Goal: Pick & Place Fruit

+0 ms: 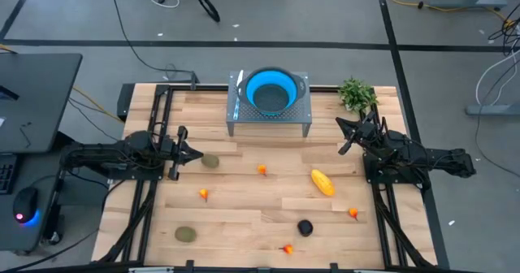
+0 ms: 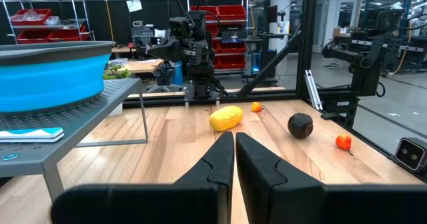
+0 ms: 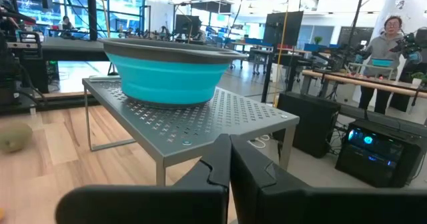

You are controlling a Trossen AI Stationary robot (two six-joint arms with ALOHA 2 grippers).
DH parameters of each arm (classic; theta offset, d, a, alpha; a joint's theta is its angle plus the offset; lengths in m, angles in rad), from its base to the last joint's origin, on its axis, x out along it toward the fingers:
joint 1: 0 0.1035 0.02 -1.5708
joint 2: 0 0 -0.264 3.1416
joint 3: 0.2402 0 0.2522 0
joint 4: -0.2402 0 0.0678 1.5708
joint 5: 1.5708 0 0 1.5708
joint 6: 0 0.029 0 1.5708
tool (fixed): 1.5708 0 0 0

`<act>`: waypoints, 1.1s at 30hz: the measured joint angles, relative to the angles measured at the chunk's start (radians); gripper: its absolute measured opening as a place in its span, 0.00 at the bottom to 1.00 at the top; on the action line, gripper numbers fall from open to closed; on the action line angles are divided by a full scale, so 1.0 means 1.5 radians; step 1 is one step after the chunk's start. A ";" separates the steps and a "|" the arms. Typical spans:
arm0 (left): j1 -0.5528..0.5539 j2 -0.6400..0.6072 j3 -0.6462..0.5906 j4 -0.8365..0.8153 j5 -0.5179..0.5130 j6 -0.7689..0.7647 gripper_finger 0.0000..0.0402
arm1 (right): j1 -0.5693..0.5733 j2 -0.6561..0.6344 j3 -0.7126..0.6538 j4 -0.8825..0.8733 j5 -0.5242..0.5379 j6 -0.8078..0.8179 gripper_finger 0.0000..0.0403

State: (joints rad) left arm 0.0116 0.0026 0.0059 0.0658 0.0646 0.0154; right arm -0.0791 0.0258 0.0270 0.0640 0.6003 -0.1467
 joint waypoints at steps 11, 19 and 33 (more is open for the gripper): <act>0.000 0.000 0.000 0.000 0.000 0.000 0.05 | 0.000 0.000 0.000 0.000 0.000 0.000 0.02; 0.000 0.000 0.000 0.000 0.000 0.000 0.05 | 0.000 0.000 0.000 0.000 0.000 0.000 0.02; 0.000 0.000 0.000 0.029 -0.030 0.000 0.05 | 0.000 0.000 0.000 0.000 0.000 0.000 0.02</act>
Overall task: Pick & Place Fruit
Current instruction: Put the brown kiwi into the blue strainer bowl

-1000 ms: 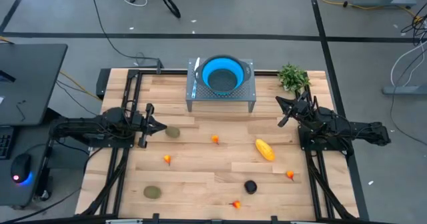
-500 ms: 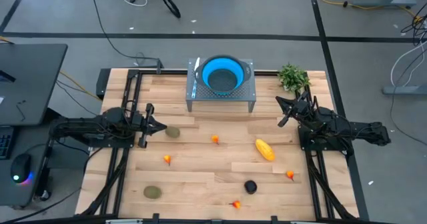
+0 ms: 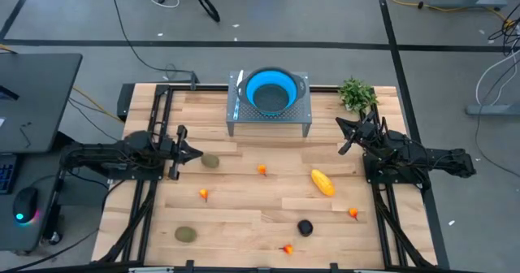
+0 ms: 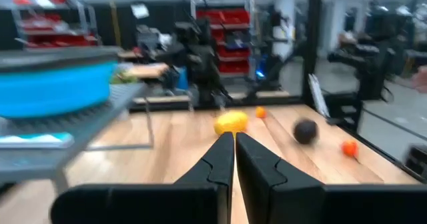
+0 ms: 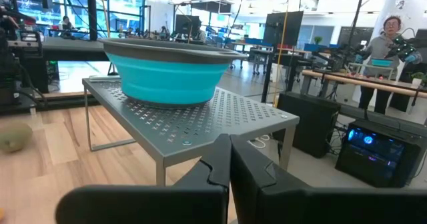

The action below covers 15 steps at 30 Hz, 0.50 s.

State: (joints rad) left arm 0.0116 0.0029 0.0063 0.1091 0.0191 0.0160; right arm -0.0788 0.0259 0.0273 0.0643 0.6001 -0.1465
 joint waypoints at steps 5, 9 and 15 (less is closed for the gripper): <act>0.000 0.000 0.000 0.064 -0.015 -0.028 0.05 | 0.000 0.000 0.000 0.000 0.000 0.000 0.02; 0.000 0.000 0.000 0.093 -0.042 -0.057 0.05 | 0.000 0.000 0.000 0.002 0.000 0.000 0.02; 0.000 0.000 0.000 0.096 -0.088 -0.040 0.05 | 0.000 0.000 0.000 0.004 0.000 0.000 0.02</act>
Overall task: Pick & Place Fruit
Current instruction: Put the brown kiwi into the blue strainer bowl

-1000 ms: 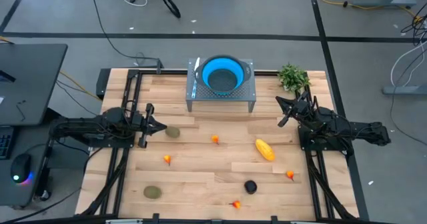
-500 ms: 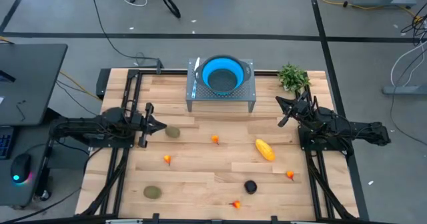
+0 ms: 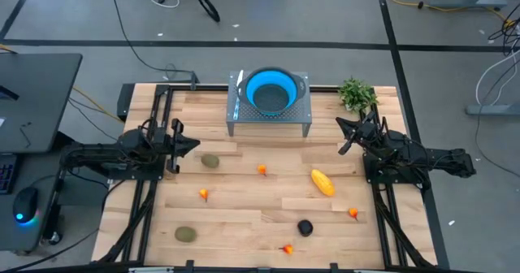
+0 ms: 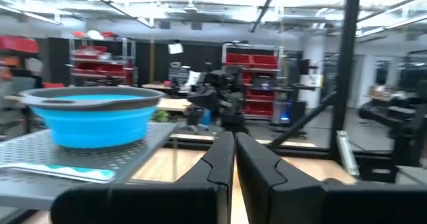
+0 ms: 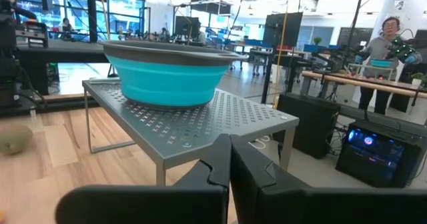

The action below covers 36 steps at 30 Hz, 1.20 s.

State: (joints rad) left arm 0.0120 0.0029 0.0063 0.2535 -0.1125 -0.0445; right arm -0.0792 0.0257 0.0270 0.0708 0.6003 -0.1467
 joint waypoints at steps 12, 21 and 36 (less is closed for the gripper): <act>0.000 0.002 0.000 0.002 -0.076 0.000 0.05 | -0.001 0.000 0.000 0.010 0.000 -0.001 0.02; 0.000 0.101 0.030 -0.010 -0.127 0.032 0.05 | -0.001 0.000 0.000 0.045 0.000 -0.046 0.02; -0.008 0.482 0.189 -0.089 -0.116 0.073 0.37 | 0.003 0.000 0.000 0.048 -0.041 -0.032 0.02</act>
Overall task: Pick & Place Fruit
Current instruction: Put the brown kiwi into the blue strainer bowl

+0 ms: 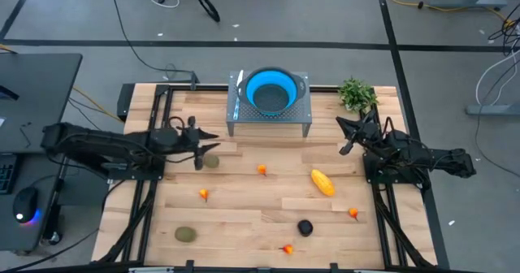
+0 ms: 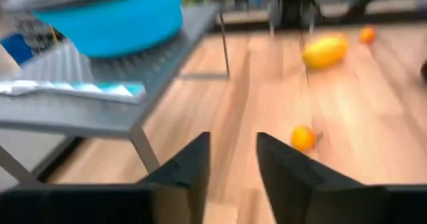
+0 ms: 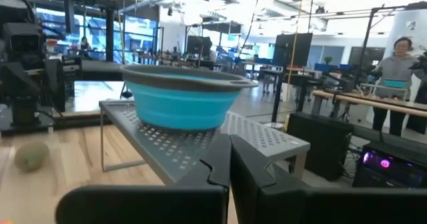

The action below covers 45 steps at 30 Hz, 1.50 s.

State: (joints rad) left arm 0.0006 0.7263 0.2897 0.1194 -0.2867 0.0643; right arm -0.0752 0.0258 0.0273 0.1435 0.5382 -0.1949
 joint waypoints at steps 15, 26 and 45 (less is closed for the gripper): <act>-0.026 0.123 0.174 -0.399 0.016 -0.180 0.72 | 0.000 0.000 0.000 -0.053 -0.066 0.037 0.02; -0.032 0.134 0.174 -0.418 0.019 -0.190 0.79 | 0.000 0.000 0.000 -0.064 -0.065 0.032 0.02; -0.030 0.259 0.153 -0.388 0.066 -0.196 0.92 | -0.001 0.001 0.000 -0.074 -0.063 0.034 0.02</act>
State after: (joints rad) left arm -0.0441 1.1142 0.5186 -0.4631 -0.1878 -0.2295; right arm -0.0765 0.0273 0.0269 0.0326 0.4435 -0.1438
